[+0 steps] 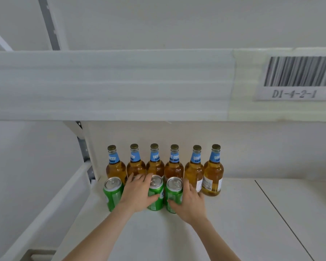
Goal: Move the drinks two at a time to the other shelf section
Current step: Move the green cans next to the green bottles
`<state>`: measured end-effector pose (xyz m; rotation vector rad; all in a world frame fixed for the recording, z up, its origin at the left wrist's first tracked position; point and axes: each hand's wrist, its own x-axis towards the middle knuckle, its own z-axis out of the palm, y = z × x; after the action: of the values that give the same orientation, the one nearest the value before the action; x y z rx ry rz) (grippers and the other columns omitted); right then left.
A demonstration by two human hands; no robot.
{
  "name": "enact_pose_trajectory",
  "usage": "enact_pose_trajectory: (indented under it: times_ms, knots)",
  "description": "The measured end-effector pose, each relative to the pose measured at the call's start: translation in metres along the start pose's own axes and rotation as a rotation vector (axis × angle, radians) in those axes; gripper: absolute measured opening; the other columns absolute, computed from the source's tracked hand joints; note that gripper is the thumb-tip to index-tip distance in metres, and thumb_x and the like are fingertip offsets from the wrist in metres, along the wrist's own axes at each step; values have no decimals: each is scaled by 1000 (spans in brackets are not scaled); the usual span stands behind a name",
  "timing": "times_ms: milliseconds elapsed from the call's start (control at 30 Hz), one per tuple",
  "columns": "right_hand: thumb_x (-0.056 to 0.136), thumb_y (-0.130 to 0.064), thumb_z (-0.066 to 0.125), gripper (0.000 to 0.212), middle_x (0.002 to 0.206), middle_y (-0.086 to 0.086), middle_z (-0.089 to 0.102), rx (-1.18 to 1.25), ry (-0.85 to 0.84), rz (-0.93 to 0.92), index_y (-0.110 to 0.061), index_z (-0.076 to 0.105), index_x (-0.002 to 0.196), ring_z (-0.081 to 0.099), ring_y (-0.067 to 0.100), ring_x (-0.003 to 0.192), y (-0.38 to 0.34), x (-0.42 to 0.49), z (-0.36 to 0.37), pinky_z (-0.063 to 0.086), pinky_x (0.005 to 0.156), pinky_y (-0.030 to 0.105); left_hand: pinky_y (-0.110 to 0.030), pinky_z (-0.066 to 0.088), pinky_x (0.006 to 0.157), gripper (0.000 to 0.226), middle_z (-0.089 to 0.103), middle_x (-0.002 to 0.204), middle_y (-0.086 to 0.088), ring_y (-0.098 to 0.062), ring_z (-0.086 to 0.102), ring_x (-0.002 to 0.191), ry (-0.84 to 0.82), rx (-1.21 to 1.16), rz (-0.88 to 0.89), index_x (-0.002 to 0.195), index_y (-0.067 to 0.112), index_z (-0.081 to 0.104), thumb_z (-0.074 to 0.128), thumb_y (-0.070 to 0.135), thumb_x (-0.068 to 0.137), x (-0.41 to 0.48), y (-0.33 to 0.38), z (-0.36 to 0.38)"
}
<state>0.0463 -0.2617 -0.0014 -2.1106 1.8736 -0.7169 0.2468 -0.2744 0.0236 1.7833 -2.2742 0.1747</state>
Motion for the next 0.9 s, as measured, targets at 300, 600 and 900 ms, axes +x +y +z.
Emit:
enact_pose_trajectory:
  times_ms: [300, 600, 900]
  knots:
    - [69, -17, 85, 75, 111, -27, 55, 715, -54, 129, -39, 35, 121, 58, 1, 104, 5, 2, 5, 47, 76, 6, -41, 16, 120, 69, 63, 123, 14, -12, 53, 122, -46, -188, -55, 120, 35, 48, 59, 77, 67, 9, -5, -4]
    - [64, -13, 88, 72, 114, -12, 63, 960, -10, 364, -29, 50, 123, 59, 13, 106, 25, -13, -5, 52, 94, 40, -40, 15, 121, 62, 64, 105, 21, -7, 58, 108, 9, -357, -58, 106, 35, 51, 70, 72, 60, -6, 5, -15]
    - [67, -10, 86, 58, 109, -3, 69, 1082, 20, 379, -27, 59, 115, 65, 17, 101, 25, -50, -21, 56, 88, 41, -3, 43, 74, 54, 65, 102, 22, 17, 56, 95, 81, -868, -246, 108, 33, 59, 90, 33, 63, -51, 34, -35]
